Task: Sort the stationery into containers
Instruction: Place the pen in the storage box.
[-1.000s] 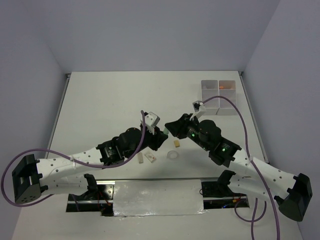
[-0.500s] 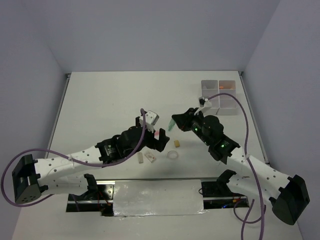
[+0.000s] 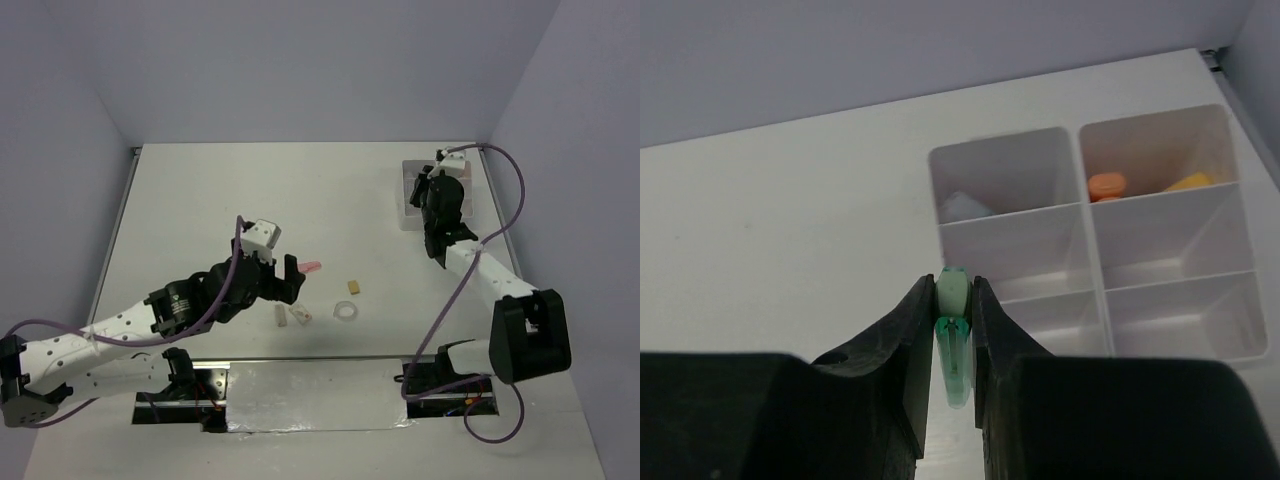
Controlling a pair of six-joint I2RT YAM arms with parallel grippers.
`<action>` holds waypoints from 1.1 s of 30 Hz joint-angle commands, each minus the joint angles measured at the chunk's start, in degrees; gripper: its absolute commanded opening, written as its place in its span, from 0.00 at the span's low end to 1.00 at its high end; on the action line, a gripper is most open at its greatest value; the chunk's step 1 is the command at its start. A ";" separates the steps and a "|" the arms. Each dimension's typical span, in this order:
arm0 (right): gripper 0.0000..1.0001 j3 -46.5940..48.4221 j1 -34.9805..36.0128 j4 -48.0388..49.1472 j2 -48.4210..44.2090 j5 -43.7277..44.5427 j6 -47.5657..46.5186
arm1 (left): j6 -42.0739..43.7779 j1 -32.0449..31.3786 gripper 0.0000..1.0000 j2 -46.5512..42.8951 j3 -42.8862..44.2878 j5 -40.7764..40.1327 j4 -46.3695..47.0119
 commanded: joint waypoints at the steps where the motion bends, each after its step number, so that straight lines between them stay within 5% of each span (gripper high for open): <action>1: 0.00 4.82 -3.00 7.74 3.73 -0.35 -4.35 | -1.89 -0.21 0.99 -2.50 -1.50 -2.03 -2.64; 21: 0.00 12.31 -9.68 15.82 21.13 -5.00 -6.73 | -0.14 -0.21 0.99 -1.01 -4.32 -0.01 1.93; 33: 0.18 9.32 -9.68 20.31 21.84 -5.18 -6.20 | 1.44 -0.12 0.99 -0.22 -5.29 -1.42 3.60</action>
